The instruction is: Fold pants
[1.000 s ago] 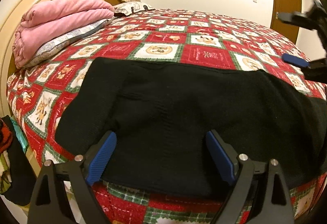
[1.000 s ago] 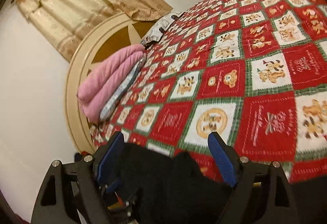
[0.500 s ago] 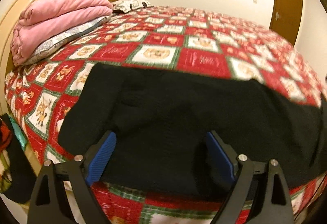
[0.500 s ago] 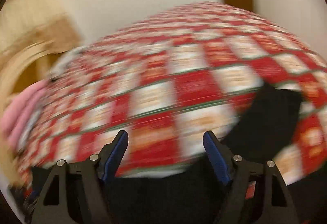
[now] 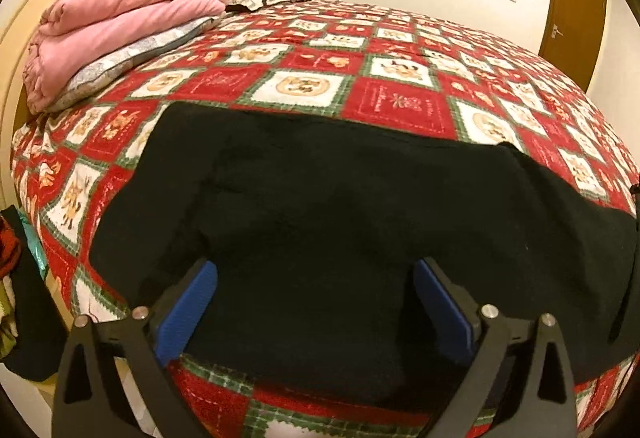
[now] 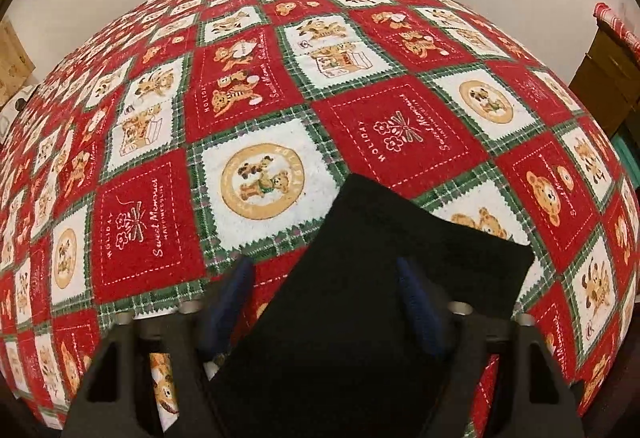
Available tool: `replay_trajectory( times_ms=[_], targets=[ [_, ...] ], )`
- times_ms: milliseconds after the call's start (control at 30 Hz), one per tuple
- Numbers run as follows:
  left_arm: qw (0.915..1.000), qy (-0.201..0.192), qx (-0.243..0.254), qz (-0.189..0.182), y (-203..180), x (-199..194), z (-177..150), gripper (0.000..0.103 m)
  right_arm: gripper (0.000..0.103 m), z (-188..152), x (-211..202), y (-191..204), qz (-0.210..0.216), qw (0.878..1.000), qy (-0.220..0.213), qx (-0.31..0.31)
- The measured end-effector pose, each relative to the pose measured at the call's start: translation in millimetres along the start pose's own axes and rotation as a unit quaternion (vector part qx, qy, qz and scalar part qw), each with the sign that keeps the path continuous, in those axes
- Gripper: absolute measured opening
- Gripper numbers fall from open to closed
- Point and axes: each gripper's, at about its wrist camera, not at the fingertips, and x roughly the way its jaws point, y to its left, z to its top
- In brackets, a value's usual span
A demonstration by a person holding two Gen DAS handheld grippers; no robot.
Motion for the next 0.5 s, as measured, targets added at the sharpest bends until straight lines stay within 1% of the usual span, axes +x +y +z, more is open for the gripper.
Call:
replay_trajectory(
  times_ms=[33, 67, 100, 133, 200, 233, 267, 333, 433, 500],
  targets=[
    [1.0000, -0.002, 0.004, 0.003, -1, -1, 0, 0.102, 0.036, 2, -2, -5, 0.000, 1.000, 0.000, -0.004],
    [1.0000, -0.003, 0.006, 0.005, -2, -1, 0, 0.102, 0.015, 0, -6, -7, 0.005, 1.000, 0.002, -0.002],
    [0.9999, -0.002, 0.008, 0.006, -2, -1, 0, 0.102, 0.007, -3, -13, -12, 0.021, 1.000, 0.004, 0.010],
    [0.9999, -0.001, 0.008, 0.006, -2, -1, 0, 0.102, 0.007, -5, -19, -22, 0.050, 0.998, 0.005, 0.033],
    [1.0000, 0.002, 0.006, 0.005, -1, -1, 0, 0.102, 0.006, -13, -38, -39, 0.110, 0.991, -0.011, 0.070],
    [1.0000, 0.002, 0.005, 0.004, -1, -1, 0, 0.102, 0.006, -20, -56, -51, 0.140, 0.986, -0.031, 0.085],
    [1.0000, 0.003, 0.006, 0.004, 0, -1, 0, 0.102, 0.006, -25, -66, -56, 0.154, 0.983, -0.042, 0.092],
    [0.9999, 0.004, 0.010, 0.005, -2, -1, 0, 0.102, 0.006, -44, -99, -76, 0.198, 0.970, -0.074, 0.116],
    [0.9999, 0.005, 0.013, 0.006, -3, -1, 1, 0.102, 0.006, -81, -143, -108, 0.239, 0.953, -0.115, 0.143],
    [0.9998, 0.003, 0.017, 0.006, -3, -1, 2, 0.102, 0.006, -107, -162, -133, 0.252, 0.944, -0.136, 0.163]
  ],
)
